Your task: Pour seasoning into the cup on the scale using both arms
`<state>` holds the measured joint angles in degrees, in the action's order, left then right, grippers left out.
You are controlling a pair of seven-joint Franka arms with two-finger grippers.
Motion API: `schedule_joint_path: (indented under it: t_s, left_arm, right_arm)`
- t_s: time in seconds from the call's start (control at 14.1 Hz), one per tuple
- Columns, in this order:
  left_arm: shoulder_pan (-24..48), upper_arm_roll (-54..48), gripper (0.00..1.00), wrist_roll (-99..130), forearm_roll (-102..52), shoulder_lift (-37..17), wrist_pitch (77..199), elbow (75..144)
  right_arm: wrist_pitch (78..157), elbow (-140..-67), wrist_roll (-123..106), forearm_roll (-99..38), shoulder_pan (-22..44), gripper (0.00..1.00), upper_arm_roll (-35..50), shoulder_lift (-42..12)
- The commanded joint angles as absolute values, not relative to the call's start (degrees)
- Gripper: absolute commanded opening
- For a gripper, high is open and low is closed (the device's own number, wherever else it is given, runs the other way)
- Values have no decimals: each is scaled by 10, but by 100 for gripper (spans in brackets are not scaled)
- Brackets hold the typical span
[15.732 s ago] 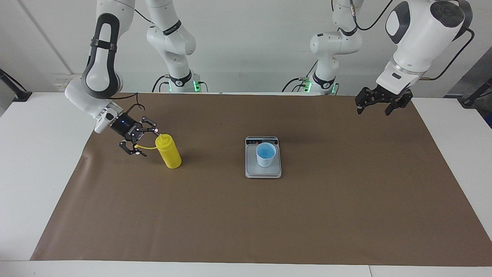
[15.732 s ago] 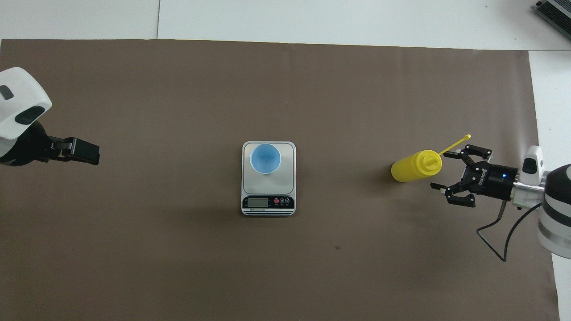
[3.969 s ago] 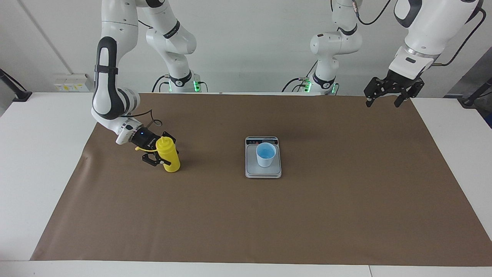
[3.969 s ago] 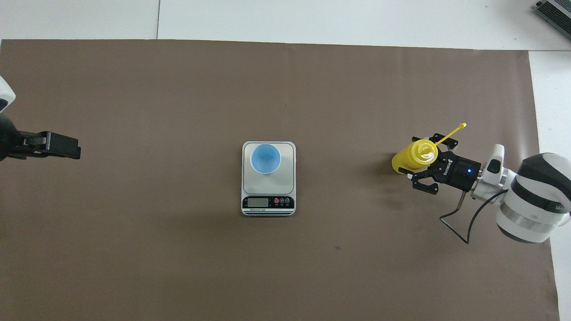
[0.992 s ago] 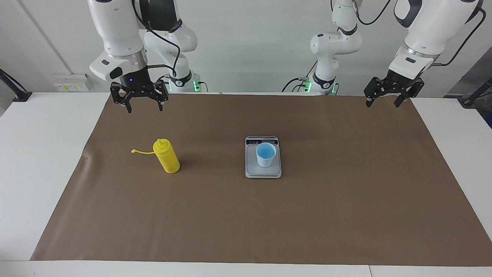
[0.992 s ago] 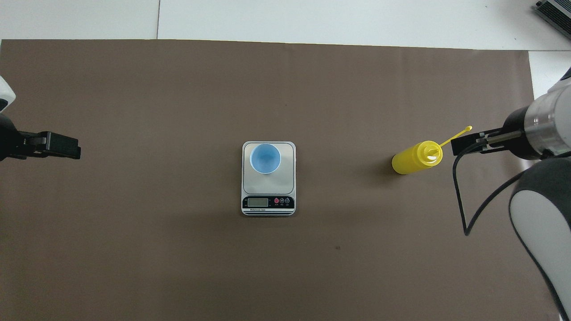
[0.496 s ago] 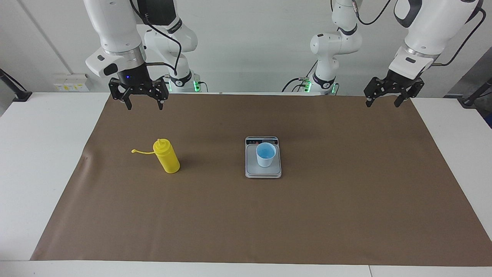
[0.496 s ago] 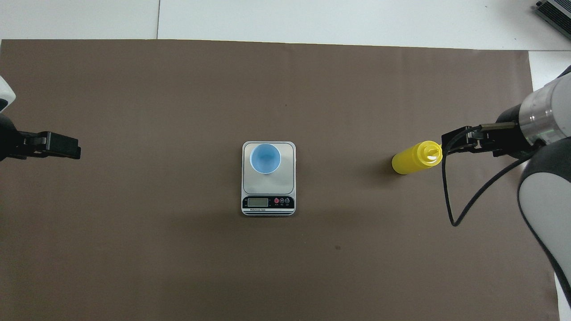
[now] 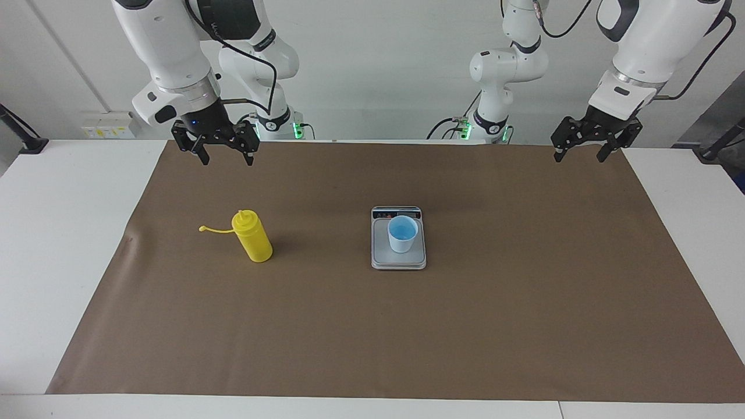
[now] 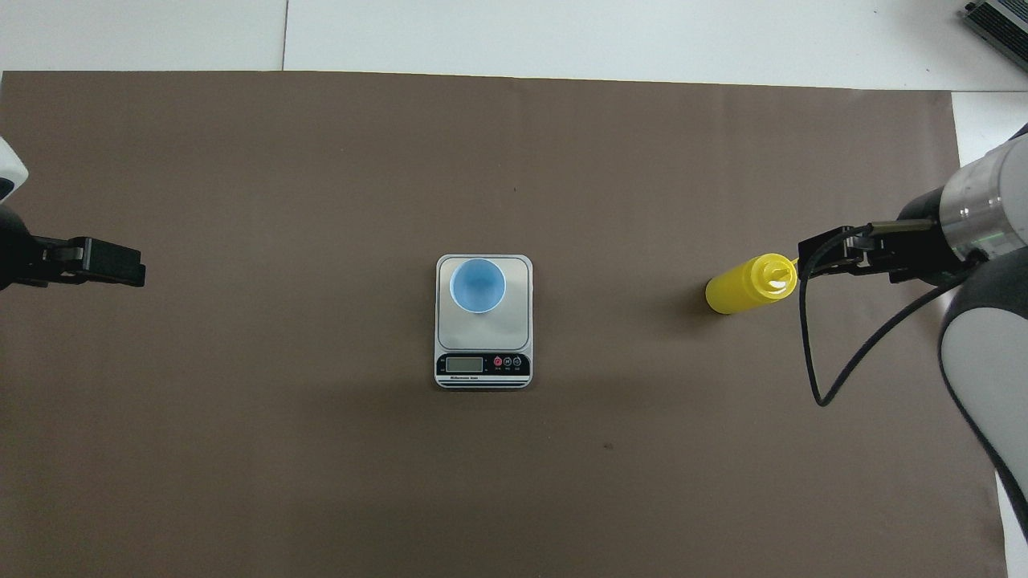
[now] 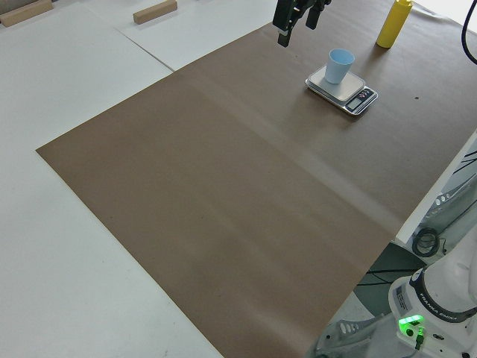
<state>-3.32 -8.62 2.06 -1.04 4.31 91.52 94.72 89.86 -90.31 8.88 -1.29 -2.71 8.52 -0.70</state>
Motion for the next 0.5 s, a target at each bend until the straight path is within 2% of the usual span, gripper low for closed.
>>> schedule_joint_path:
  t_s: [0.0,0.43]
  left_arm:
    - [-40,-87,100,18,-18,61,923,967]
    - [-40,-87,100,18,-18,61,923,967]
  right_arm:
    - [889,-903,153,-13,-30,100,89,-4]
    - [876,-909,169,-10,-37,100,88,0]
